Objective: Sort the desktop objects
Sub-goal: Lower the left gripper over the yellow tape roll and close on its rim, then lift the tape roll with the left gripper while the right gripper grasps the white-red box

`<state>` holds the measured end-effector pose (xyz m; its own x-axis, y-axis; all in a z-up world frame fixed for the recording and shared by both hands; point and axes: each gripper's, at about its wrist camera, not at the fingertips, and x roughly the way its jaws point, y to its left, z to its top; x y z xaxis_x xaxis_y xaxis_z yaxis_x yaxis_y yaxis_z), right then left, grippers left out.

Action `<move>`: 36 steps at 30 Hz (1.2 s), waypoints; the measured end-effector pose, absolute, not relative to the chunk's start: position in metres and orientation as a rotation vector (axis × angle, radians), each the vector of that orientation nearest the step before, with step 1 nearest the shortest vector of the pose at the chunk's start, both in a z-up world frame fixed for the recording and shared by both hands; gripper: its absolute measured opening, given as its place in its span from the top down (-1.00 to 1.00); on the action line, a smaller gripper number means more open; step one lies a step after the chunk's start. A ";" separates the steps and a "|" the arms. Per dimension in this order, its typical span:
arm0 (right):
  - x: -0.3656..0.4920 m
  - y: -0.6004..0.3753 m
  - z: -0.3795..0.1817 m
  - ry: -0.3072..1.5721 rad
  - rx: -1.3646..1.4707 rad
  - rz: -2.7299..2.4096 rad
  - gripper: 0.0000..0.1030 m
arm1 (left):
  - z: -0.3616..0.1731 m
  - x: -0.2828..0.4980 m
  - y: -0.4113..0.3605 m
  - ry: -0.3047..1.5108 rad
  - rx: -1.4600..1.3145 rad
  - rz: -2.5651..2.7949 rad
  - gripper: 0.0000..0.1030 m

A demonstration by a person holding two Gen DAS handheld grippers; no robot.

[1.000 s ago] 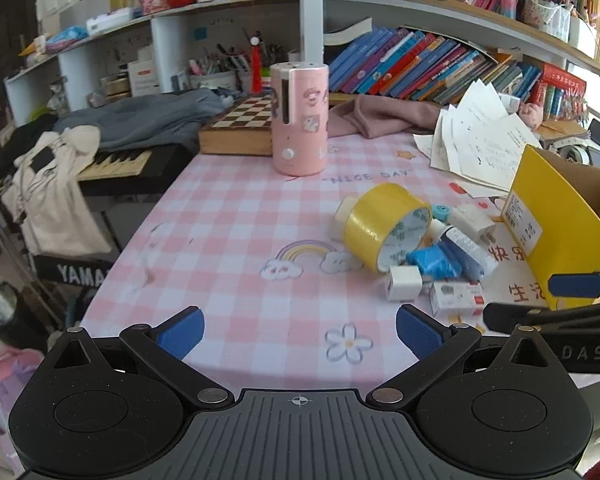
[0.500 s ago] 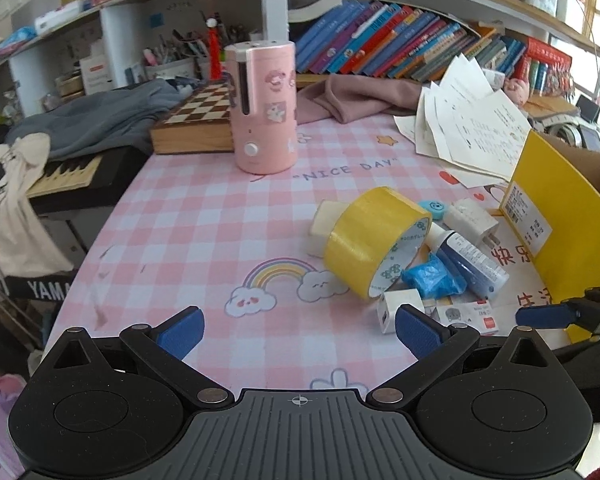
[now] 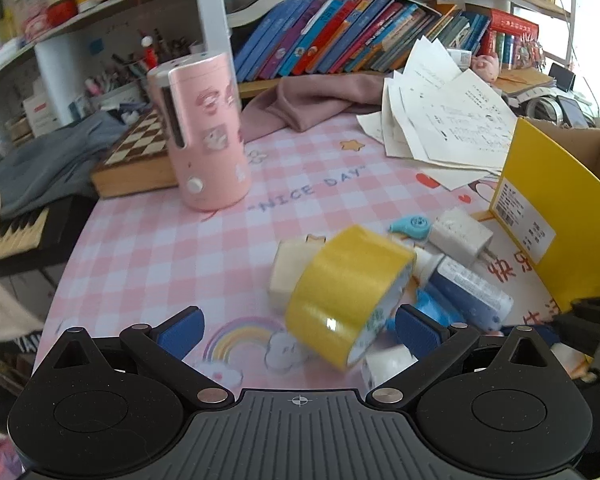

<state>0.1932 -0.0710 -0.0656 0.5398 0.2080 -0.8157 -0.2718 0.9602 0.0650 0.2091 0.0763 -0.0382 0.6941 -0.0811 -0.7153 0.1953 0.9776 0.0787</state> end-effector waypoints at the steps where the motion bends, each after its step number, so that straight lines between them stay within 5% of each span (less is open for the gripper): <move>1: 0.194 -0.074 -0.066 0.960 -0.067 0.273 -0.13 | -0.038 0.212 0.075 0.786 0.158 -0.159 -0.98; 9: 0.194 -0.088 -0.066 0.962 -0.052 0.226 -0.15 | -0.044 0.222 0.060 0.798 0.194 -0.245 -0.96; 14: 0.194 -0.087 -0.065 0.960 -0.057 0.226 -0.13 | -0.046 0.225 0.056 0.813 0.210 -0.261 -0.57; 16: 0.194 -0.088 -0.064 0.955 -0.057 0.219 -0.13 | -0.045 0.225 0.057 0.819 0.212 -0.259 -0.09; 18: 0.195 -0.090 -0.063 0.949 -0.054 0.217 -0.13 | -0.044 0.224 0.058 0.814 0.214 -0.248 0.11; 33: 0.189 -0.090 -0.052 0.909 -0.068 0.234 -0.12 | -0.023 0.217 0.080 0.755 0.065 -0.180 0.48; 36: 0.185 -0.090 -0.050 0.898 -0.072 0.239 -0.12 | -0.020 0.214 0.085 0.750 0.046 -0.176 0.75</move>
<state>0.1854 -0.0904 -0.0496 0.5983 0.1757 -0.7818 -0.2360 0.9710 0.0376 0.2142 0.0848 -0.0200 0.7179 -0.1432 -0.6813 0.1757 0.9842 -0.0217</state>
